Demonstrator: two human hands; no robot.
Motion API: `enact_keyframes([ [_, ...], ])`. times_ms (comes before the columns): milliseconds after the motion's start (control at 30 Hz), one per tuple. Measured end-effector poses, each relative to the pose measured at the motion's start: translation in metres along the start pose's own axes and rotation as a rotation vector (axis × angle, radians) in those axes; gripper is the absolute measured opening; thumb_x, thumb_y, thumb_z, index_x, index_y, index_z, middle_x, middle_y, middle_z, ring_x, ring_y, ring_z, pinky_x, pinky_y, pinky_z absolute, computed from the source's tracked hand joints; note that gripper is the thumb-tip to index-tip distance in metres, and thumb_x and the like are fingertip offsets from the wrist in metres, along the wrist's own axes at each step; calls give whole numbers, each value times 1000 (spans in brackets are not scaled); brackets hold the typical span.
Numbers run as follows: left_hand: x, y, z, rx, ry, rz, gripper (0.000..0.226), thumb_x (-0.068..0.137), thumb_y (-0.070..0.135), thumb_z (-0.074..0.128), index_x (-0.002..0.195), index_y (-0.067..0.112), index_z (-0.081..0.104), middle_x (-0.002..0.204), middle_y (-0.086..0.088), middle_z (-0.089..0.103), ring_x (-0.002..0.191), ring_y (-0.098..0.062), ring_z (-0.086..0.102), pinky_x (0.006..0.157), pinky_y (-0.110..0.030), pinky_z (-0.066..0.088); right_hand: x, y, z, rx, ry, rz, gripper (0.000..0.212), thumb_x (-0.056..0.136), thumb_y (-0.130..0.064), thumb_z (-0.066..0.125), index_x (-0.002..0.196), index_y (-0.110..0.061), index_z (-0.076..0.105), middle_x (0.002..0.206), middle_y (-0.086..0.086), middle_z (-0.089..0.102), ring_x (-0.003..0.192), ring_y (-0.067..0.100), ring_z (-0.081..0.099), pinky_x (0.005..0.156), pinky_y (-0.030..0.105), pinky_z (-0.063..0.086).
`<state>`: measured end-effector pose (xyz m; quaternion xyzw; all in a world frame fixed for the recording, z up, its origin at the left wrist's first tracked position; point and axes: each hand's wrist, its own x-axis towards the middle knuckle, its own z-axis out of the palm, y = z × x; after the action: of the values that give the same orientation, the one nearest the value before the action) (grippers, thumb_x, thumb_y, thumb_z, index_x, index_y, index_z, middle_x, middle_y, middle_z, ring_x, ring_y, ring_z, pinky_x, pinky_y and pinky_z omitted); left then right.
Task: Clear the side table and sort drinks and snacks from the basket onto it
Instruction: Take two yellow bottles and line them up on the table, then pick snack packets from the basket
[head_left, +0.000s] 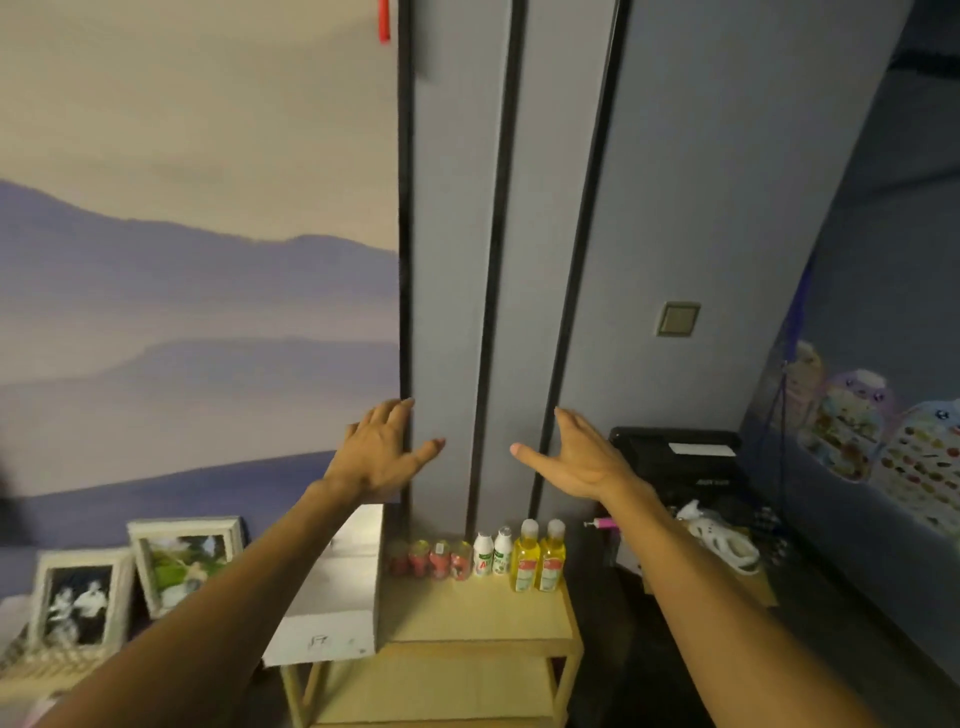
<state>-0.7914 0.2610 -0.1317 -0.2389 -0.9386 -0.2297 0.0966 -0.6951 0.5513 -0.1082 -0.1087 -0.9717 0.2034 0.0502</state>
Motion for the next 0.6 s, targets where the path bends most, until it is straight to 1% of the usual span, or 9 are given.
enact_keyframes([
  [133,-61,-18,-45,46,55,-84,98,87,90,29,163,29,23,169,-4,27,152,-31,33,120,-59,32,-27,-45,7,-11,-4,-107,119,88,-89,52,173,-18,6,181,3,-2,166,30,13,127,56,28],
  [233,-115,-43,-81,77,118,-167,99,86,91,29,162,28,25,168,-5,30,148,-34,38,117,-60,38,-43,-93,19,-6,9,-219,118,90,-86,53,173,-16,6,181,2,-6,166,28,12,127,55,28],
  [300,-152,-63,-108,115,164,-224,99,86,91,29,161,26,27,166,-7,33,145,-34,42,116,-58,40,-52,-132,29,26,-3,-292,119,89,-87,53,172,-14,9,181,5,1,165,27,14,128,51,29],
  [400,-212,-100,-149,171,233,-324,95,90,87,34,161,25,28,165,-7,35,144,-32,44,115,-56,41,-67,-200,55,53,-15,-389,117,86,-88,53,167,-8,23,176,7,23,159,29,31,122,49,38],
  [433,-234,-114,-163,189,251,-367,94,90,86,35,161,24,29,165,-7,35,144,-32,44,115,-56,41,-74,-224,65,58,-30,-425,115,88,-86,54,166,-7,23,175,7,25,159,29,31,122,48,38],
  [533,-303,-163,-203,223,287,-517,101,86,91,31,160,22,31,163,-9,37,142,-32,45,114,-55,42,-95,-295,101,70,-125,-537,119,90,-86,53,171,-8,13,180,7,11,164,27,19,129,47,29],
  [600,-352,-195,-229,230,303,-614,101,86,90,32,160,21,32,163,-11,37,141,-34,46,113,-54,42,-109,-344,127,83,-191,-603,119,91,-85,54,171,-9,11,180,7,8,165,27,17,130,47,26],
])
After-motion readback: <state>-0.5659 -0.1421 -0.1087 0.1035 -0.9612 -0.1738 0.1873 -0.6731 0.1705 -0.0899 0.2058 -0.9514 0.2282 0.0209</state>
